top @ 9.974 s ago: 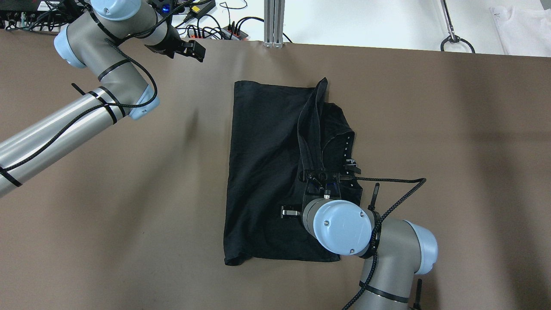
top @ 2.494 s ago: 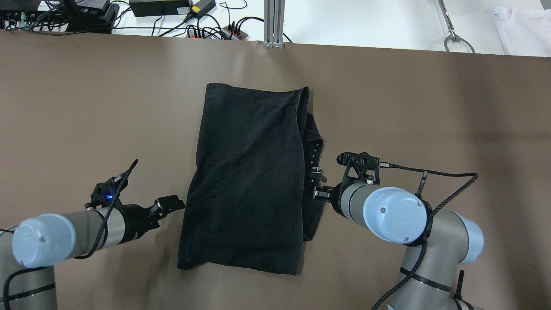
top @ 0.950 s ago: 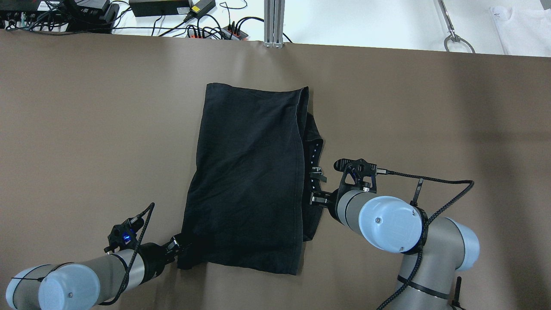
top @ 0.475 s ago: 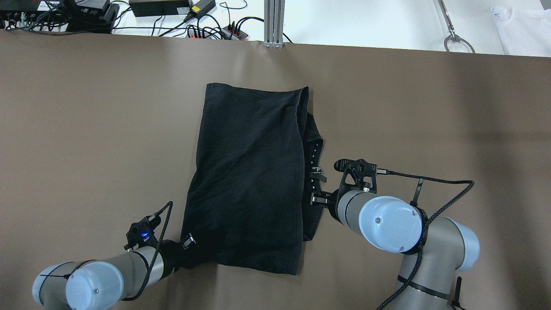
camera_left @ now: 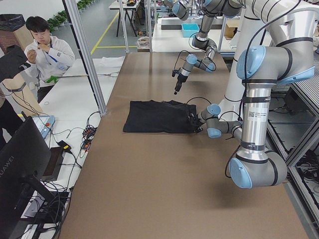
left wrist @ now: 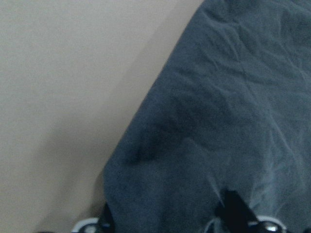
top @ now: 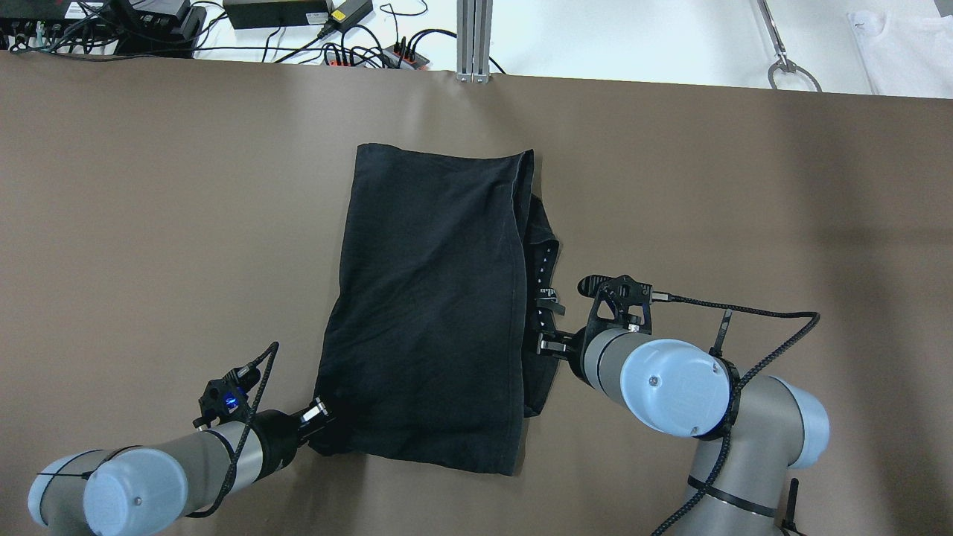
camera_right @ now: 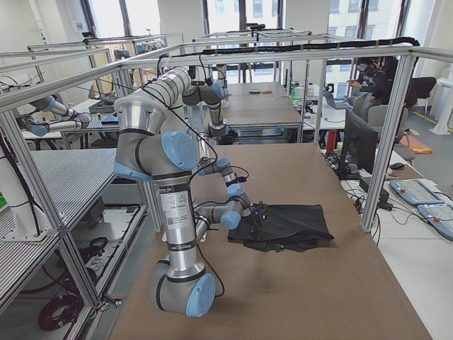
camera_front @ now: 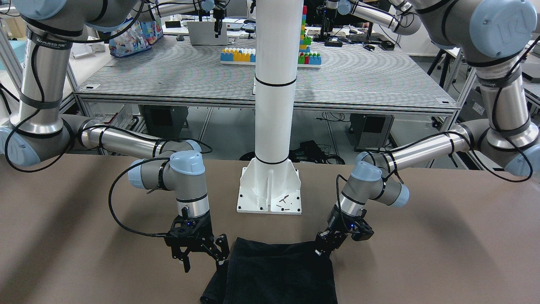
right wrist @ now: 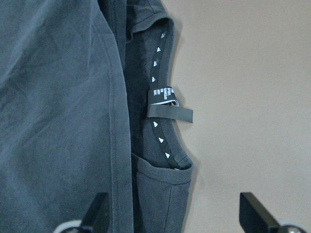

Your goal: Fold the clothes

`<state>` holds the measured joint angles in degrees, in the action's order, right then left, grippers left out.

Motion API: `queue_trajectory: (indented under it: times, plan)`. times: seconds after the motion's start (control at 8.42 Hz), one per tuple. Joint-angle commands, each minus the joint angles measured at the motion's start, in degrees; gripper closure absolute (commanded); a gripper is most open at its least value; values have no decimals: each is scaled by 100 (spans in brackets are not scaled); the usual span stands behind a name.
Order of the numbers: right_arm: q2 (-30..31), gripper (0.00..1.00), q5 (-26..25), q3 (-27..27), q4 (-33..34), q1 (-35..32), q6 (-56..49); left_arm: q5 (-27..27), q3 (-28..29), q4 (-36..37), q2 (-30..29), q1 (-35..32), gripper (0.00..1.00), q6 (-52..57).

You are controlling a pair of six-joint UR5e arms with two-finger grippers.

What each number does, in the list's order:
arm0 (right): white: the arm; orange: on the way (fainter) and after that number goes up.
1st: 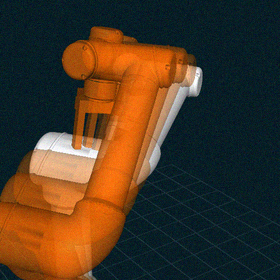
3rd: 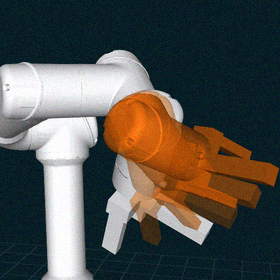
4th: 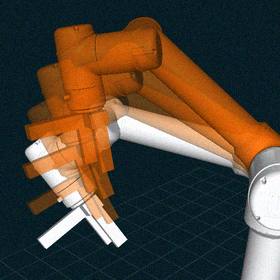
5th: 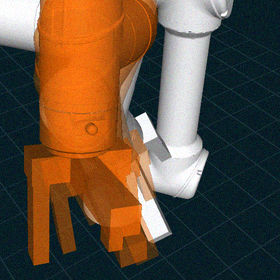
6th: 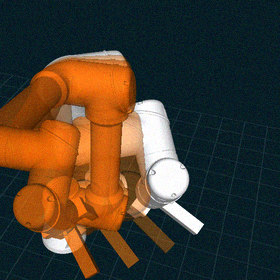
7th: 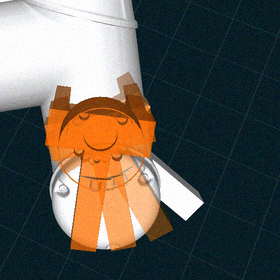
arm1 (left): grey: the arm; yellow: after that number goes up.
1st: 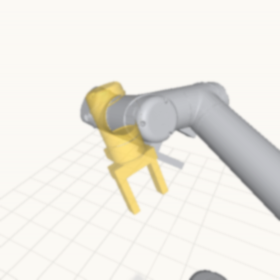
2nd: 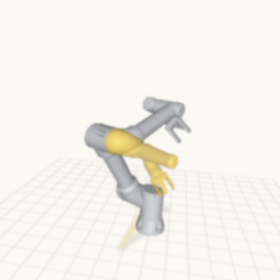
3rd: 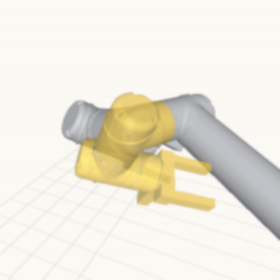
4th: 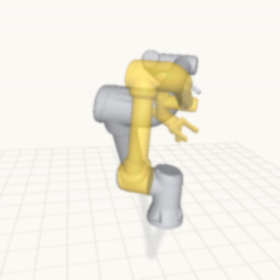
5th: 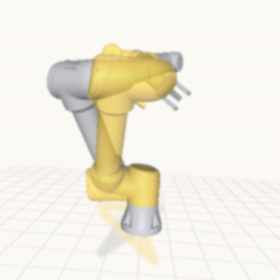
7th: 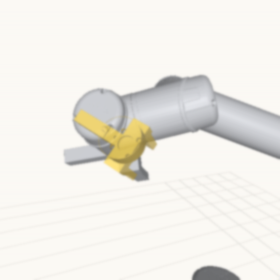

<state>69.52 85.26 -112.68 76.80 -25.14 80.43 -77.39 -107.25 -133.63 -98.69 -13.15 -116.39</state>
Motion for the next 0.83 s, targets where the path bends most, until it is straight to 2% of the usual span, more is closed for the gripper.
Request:
queue_trajectory:
  times: [0.0, 0.24, 0.59, 0.71]
  plan:
    - [0, 6, 0, 0, 2, 0, -1, -4, -139, -5, 166, 14, 52, 20]
    - [-8, 6, 0, 0, 2, 0, -1, -13, -148, -5, 131, 32, 53, 20]
    - [-9, 6, -9, 0, 2, 9, 8, -30, -174, -5, 122, 67, 100, 20]
    - [-17, 6, -18, 0, 2, 35, 51, -39, -174, 4, 113, 76, 100, 28]
